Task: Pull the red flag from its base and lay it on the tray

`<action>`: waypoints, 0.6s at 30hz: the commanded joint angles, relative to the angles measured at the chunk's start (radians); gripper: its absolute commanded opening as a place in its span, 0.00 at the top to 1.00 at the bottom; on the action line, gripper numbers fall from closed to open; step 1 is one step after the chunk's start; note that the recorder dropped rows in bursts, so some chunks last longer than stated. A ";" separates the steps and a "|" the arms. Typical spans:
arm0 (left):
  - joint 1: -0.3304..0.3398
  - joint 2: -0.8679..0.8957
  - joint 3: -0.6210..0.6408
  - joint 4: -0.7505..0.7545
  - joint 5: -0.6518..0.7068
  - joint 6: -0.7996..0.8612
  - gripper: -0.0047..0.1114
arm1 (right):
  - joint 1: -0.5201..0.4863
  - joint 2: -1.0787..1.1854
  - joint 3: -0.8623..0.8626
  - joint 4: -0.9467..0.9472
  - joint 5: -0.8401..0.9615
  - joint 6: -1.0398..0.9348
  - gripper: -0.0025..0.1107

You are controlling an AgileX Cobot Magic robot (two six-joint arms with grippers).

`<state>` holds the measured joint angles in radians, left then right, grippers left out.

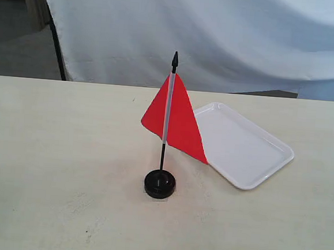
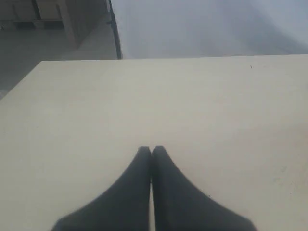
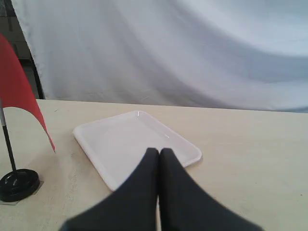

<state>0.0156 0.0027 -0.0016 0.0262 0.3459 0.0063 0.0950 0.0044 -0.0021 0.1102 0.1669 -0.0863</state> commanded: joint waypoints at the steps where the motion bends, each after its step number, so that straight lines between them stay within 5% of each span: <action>1: -0.004 -0.003 0.002 0.004 -0.003 -0.006 0.96 | 0.003 -0.004 0.002 -0.003 -0.004 -0.008 0.98; 9: -0.004 -0.003 0.002 0.004 -0.003 -0.006 0.96 | 0.003 -0.004 0.002 -0.001 -0.140 0.000 0.98; 18: -0.004 -0.003 0.002 0.004 -0.003 -0.006 0.96 | 0.003 -0.004 0.002 0.023 -0.525 0.362 0.98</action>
<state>0.0156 0.0027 -0.0016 0.0262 0.3459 0.0063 0.0950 0.0044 -0.0021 0.1257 -0.2550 0.1685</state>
